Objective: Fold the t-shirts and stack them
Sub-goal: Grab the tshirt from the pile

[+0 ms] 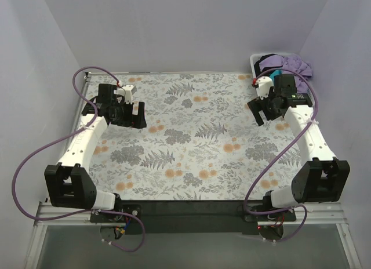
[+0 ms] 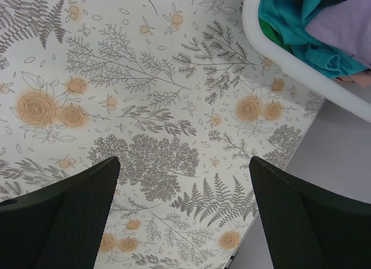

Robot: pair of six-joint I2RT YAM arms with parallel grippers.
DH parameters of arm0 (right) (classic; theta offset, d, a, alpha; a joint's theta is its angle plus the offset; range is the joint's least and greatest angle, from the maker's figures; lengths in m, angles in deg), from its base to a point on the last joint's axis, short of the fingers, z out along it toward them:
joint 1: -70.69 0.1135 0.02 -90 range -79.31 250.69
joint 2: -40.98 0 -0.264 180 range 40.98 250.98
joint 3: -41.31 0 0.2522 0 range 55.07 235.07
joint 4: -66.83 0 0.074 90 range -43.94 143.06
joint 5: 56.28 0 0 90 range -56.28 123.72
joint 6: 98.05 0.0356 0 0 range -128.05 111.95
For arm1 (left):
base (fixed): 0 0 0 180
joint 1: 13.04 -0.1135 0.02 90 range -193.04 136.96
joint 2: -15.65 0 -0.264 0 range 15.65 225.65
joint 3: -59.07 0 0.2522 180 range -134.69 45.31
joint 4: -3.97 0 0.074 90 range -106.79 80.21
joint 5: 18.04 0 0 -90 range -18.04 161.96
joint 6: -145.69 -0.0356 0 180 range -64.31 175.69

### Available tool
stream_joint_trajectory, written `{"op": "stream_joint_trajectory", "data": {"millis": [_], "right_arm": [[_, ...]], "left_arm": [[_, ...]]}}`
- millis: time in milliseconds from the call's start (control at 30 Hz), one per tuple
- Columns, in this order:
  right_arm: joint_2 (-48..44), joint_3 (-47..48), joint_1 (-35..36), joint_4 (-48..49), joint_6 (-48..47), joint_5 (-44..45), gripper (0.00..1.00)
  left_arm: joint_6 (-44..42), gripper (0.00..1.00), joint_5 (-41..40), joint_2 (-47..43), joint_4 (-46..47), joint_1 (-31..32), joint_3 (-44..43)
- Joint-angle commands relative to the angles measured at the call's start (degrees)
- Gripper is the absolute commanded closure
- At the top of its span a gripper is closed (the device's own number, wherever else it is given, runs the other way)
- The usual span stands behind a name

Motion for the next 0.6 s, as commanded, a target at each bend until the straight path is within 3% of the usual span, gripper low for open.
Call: {"op": "stream_joint_trajectory", "data": {"millis": [0,200,333,533,567], "right_arm": [[1.3,6.0,-1.2,2.4,-1.8,3.1,0.0],[11.9,22.6,-8.3,1.9,-4.1,7.2,0.0],[22.4,42.8,-13.2,-0.5,-3.3,8.1,0.0],[34.0,52.6,-17.7,-0.1,2.0,2.9,0.0],[34.8,53.7,-18.6,0.1,2.6,0.8,0.04]], "left_arm": [[0.0,0.02,1.4,-0.3,0.6,0.0,-0.9],[0.1,0.02,3.0,0.8,-0.1,-0.1,-2.9],[0.0,0.02,4.1,2.4,-2.1,-0.1,-4.7],[-0.1,0.02,5.0,4.0,-4.1,0.0,-6.8],[-0.1,0.02,4.8,4.4,-4.3,0.0,-7.1]]}}
